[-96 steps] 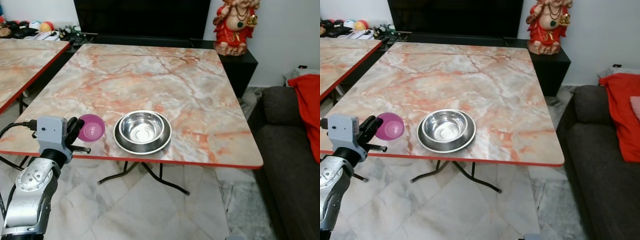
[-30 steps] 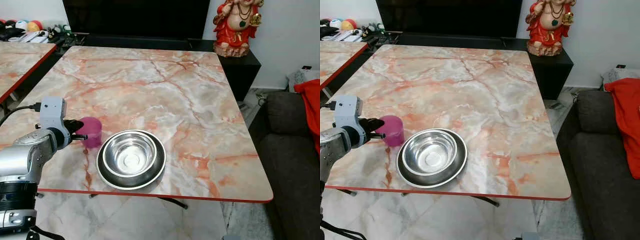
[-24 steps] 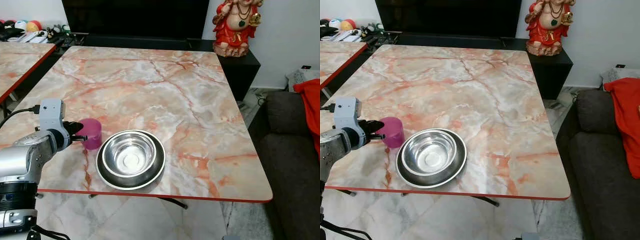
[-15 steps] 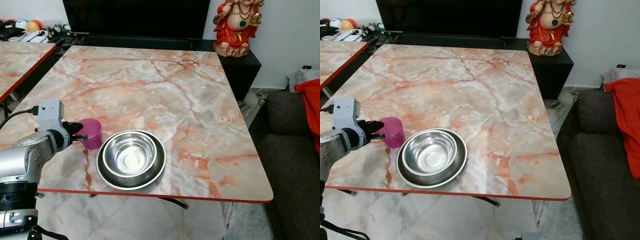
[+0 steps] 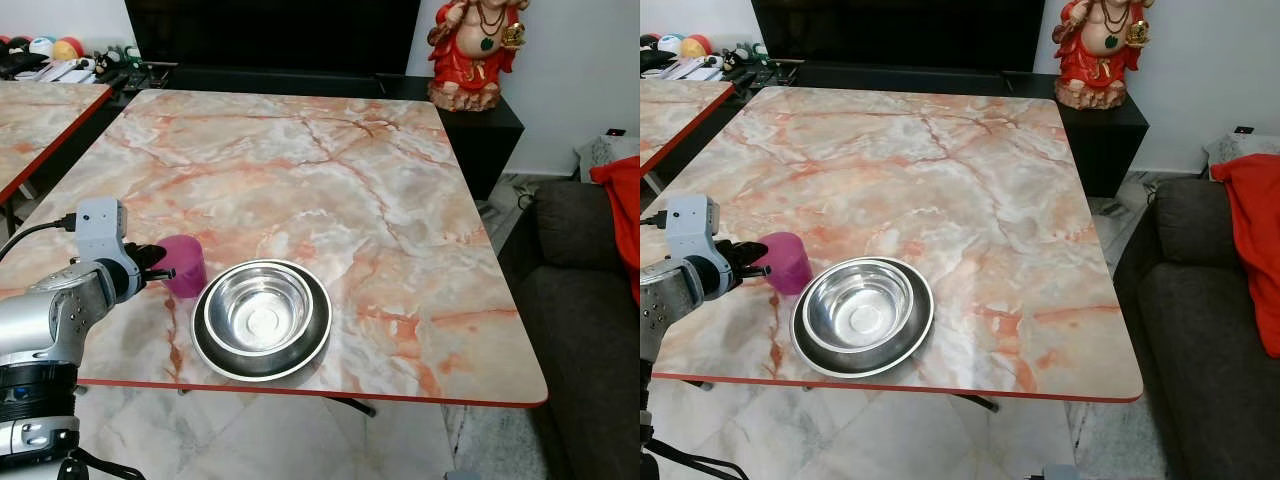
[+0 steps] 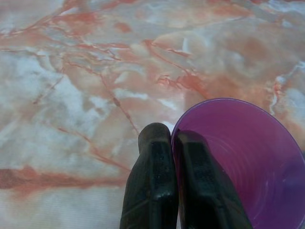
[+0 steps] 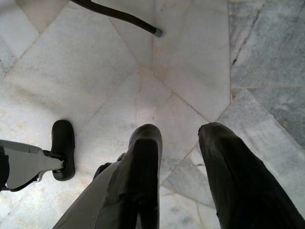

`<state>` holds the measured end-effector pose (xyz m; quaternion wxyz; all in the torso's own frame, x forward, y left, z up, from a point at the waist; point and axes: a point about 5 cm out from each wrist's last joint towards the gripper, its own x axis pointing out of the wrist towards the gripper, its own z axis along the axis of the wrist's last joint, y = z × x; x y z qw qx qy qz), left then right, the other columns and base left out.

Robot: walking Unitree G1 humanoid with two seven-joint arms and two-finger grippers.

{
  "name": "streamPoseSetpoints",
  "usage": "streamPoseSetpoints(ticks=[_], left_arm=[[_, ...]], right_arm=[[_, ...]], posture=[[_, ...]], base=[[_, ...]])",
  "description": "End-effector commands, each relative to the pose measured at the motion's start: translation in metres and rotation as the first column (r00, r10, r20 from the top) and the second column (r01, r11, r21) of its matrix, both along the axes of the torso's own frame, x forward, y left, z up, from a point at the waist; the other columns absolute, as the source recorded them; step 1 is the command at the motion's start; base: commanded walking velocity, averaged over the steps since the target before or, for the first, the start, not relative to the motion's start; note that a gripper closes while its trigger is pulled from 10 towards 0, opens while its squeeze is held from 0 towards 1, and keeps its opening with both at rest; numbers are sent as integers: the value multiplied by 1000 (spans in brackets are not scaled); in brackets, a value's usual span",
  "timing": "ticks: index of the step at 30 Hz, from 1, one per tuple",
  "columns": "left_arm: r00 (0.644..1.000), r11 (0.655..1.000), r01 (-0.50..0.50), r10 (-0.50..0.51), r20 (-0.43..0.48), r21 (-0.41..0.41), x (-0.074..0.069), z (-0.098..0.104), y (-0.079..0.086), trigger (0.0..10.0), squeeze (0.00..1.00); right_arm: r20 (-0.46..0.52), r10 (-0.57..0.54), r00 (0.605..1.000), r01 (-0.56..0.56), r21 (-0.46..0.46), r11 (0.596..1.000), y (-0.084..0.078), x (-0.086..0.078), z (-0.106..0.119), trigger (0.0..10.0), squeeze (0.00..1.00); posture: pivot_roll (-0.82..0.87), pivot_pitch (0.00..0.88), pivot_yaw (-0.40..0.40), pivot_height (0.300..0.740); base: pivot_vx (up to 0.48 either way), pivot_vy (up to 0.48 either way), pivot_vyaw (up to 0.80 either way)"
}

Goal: Setting the table

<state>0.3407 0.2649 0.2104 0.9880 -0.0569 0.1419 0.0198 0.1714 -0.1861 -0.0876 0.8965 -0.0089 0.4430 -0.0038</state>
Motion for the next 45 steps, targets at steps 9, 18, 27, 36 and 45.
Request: streamPoseSetpoints(ticks=[9,18,27,36,45], left_arm=[[1000,1000,-7,7,31,-21,2,10,-2,10000,0],[1000,1000,-1,2,28,-14,2,8,-4,10000,102],[999,1000,10,-9,40,-23,3,11,-6,10000,518],[998,999,5,-2,60,-45,2,16,-4,10000,0],[995,998,35,-29,94,-57,1,23,-7,10000,569]], right_arm=[[-24,-6,1000,6,3,1000,0,-7,-3,10000,0],[-25,-9,1000,9,3,1000,1,-7,-3,10000,0],[-23,-15,1000,15,4,1000,1,-7,-3,10000,0],[-24,-15,1000,15,0,1000,0,-7,-3,10000,0],[-23,-13,1000,13,-1,1000,-1,-7,-3,10000,0]], posture=[[68,141,-8,740],[69,140,-4,740],[69,139,-4,740],[74,140,-8,740],[71,142,-8,740]], base=[[0,0,0],[0,0,0],[0,0,0],[0,0,0],[0,0,0]])
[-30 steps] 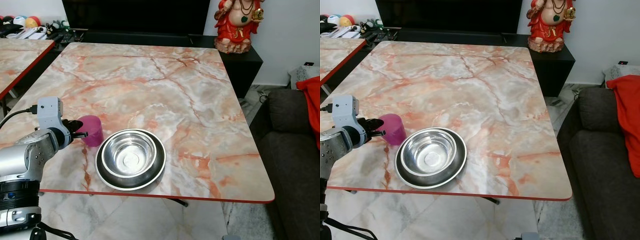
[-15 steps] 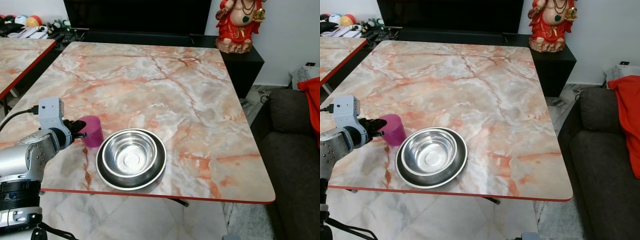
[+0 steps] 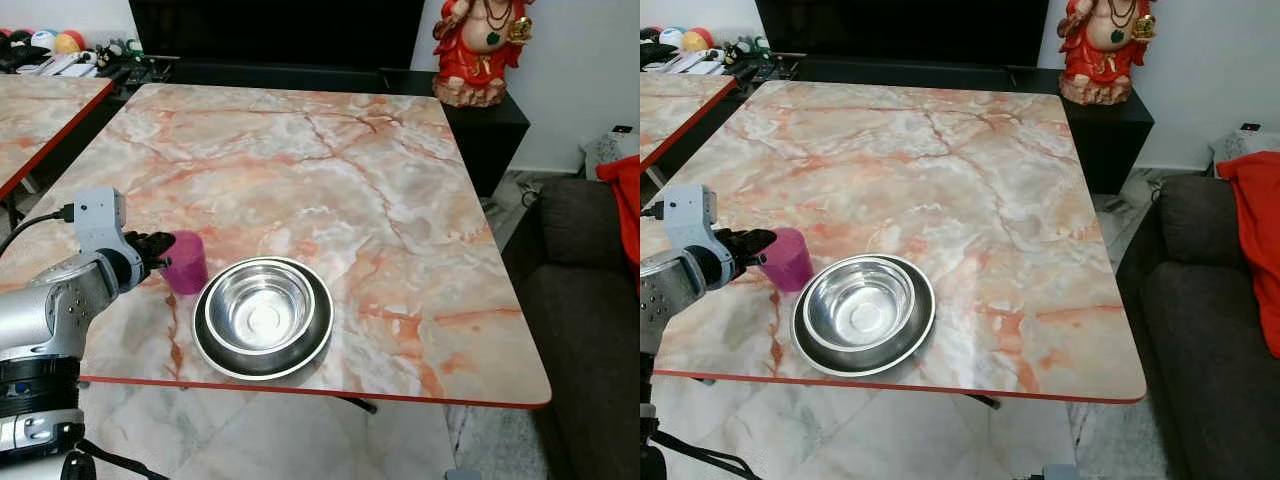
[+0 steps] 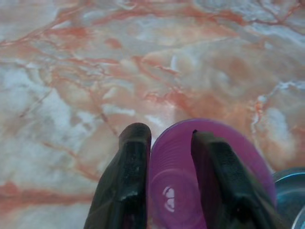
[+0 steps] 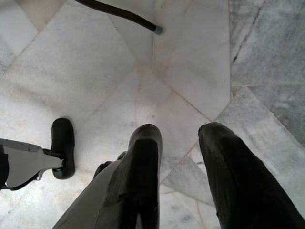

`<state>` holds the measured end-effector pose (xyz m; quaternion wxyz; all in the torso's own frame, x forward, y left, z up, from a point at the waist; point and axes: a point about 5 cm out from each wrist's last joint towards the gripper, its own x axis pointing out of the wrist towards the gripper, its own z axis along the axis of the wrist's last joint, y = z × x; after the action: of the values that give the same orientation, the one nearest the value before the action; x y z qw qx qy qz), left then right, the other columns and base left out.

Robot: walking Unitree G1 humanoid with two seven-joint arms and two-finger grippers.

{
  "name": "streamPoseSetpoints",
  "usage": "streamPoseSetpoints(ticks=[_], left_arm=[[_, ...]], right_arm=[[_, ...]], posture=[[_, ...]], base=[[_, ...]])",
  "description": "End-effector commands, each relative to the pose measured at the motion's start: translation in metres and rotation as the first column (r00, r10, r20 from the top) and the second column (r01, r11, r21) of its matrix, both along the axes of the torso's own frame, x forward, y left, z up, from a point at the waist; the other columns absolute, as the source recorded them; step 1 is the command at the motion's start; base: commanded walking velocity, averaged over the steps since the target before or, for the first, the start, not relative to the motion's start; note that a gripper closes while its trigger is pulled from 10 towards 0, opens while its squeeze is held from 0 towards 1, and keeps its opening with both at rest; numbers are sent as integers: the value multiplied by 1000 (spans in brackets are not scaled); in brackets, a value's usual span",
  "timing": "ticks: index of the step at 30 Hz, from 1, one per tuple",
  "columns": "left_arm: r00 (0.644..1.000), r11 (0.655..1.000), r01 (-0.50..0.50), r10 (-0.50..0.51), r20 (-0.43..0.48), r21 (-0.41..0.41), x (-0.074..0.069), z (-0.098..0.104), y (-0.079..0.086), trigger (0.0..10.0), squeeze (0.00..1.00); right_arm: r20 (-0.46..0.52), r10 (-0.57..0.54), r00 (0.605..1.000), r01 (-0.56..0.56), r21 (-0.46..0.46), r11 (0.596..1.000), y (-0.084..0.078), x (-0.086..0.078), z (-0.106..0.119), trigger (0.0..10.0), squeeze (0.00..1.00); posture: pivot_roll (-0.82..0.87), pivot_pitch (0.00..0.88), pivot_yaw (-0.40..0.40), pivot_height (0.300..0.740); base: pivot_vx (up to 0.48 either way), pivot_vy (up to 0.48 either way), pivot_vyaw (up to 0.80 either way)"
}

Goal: Setting the table

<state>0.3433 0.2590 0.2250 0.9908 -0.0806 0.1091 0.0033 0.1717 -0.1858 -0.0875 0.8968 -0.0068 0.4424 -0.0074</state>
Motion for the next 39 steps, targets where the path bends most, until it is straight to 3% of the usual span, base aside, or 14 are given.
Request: streamPoseSetpoints(ticks=[1,6,12,15,16,17,19,22,26,31,34,36,38,39], left_arm=[[999,1000,4,-4,40,-4,-3,11,0,10000,0],[973,998,-50,41,228,33,-16,51,16,10000,0],[812,943,-323,232,535,82,-45,103,52,10000,0],[707,723,-645,441,553,248,-68,93,93,10000,0],[643,549,-757,527,556,354,-84,77,118,10000,0],[627,480,-778,563,539,405,-92,65,130,10000,0],[627,442,-779,581,520,445,-97,56,137,10000,0],[541,171,-737,729,419,654,-137,-3,182,10000,0],[470,42,-631,814,340,775,-178,-60,202,10000,0],[336,114,-566,936,102,816,-226,-132,205,10000,0],[505,378,-359,848,-163,853,-219,-187,174,10000,0],[544,467,-303,800,-251,831,-215,-202,163,10000,0],[629,714,-166,608,-485,680,-205,-244,120,10000,0],[629,714,-166,608,-485,680,-205,-244,120,10000,0]], right_arm=[[-25,-6,1000,6,-1,1000,-1,-7,-3,10000,0],[-26,-11,1000,11,-3,1000,-2,-7,-3,10000,0],[-23,-14,1000,14,-6,1000,-2,-6,-3,10000,0],[-23,-22,999,22,-7,1000,-2,-6,-3,10000,0],[-22,-25,999,25,-8,1000,-2,-5,-3,10000,0],[-21,-29,999,29,-8,1000,-2,-5,-2,10000,0],[-20,-30,999,30,-7,1000,-1,-5,-2,10000,0],[-17,-45,999,45,-4,999,0,-5,-2,10000,0],[-17,-54,998,54,-5,999,1,-5,-3,10000,0],[-16,-65,998,65,-5,998,2,-6,-3,10000,0],[-21,-74,997,74,-5,997,3,-7,-4,10000,0],[-24,-84,996,84,-4,996,3,-8,-4,10000,0],[-29,-107,994,107,2,994,3,-9,-5,10000,0],[-29,-107,994,107,2,994,3,-9,-5,10000,0]], posture=[[71,142,-9,740],[80,142,-12,740],[88,140,-16,740],[106,135,-17,740],[107,133,-13,740],[106,131,-12,740],[106,130,-10,740],[108,124,-2,740],[104,114,11,740],[92,102,14,740],[95,88,15,740],[91,83,16,740],[72,73,22,740],[72,73,22,740]], base=[[0,0,0],[0,0,0],[0,0,0],[0,0,0],[0,0,0],[0,0,0],[0,0,0],[0,0,0],[0,0,0],[0,0,0],[0,0,0],[0,0,0],[0,0,0],[0,0,0]])
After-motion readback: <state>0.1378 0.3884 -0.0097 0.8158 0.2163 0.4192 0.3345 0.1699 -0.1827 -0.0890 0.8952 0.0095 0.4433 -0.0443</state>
